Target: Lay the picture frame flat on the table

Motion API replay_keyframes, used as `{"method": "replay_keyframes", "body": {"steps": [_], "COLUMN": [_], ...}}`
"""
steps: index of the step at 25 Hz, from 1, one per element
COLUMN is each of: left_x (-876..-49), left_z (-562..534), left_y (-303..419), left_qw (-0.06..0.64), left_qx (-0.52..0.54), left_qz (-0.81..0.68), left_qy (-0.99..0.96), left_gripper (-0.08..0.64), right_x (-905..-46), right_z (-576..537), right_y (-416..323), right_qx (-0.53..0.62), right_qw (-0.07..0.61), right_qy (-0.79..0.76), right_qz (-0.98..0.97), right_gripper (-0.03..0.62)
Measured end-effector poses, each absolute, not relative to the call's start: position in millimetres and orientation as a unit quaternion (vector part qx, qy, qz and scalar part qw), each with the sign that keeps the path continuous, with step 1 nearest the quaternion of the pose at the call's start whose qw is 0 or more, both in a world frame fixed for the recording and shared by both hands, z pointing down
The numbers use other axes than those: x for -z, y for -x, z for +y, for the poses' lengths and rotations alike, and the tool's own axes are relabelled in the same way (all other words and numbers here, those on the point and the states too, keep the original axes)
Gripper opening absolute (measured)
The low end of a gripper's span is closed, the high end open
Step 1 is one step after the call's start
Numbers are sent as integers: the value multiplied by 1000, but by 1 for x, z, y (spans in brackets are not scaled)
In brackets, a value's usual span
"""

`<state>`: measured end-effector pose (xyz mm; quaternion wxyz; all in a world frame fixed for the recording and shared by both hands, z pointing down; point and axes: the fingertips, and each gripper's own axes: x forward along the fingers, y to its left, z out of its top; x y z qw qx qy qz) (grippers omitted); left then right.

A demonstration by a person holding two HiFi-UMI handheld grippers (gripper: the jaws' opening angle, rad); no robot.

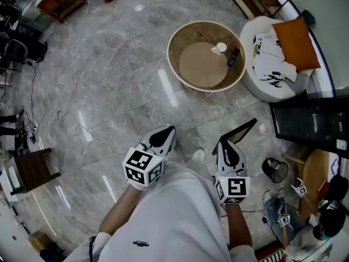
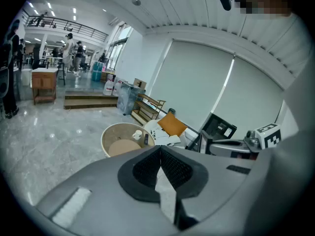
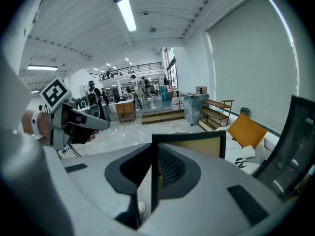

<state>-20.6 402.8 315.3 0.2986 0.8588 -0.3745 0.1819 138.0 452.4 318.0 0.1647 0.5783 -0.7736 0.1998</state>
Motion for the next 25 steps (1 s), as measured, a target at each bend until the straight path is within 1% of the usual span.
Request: {"method": "replay_keyframes", "body": {"steps": [6,10,21,25], "left_x": [-312,-314,-288,-289], "left_z": [488,527,521,521], "left_y": [-16,-51,-72,-79], "left_qw": [303,298,261,259], "left_qx": [-180,-194,-174,-169], "left_qz": [-390,-372,-394,-405], "left_qy": [-851,-858,-864,-860], "left_gripper": [5,5,5,5], "right_x": [-320,-320,-293,-289], "right_z": [511,543,548,541], "right_y": [-165,-193,-206,-217], "right_qx": [-203,-214,-200,-191], "right_qw": [149,134,77,73], "right_qy": [-560,-564,-549,-544], "right_qz": [-789,-786,-808,-814], "right_gripper": [37,37,37,37]}}
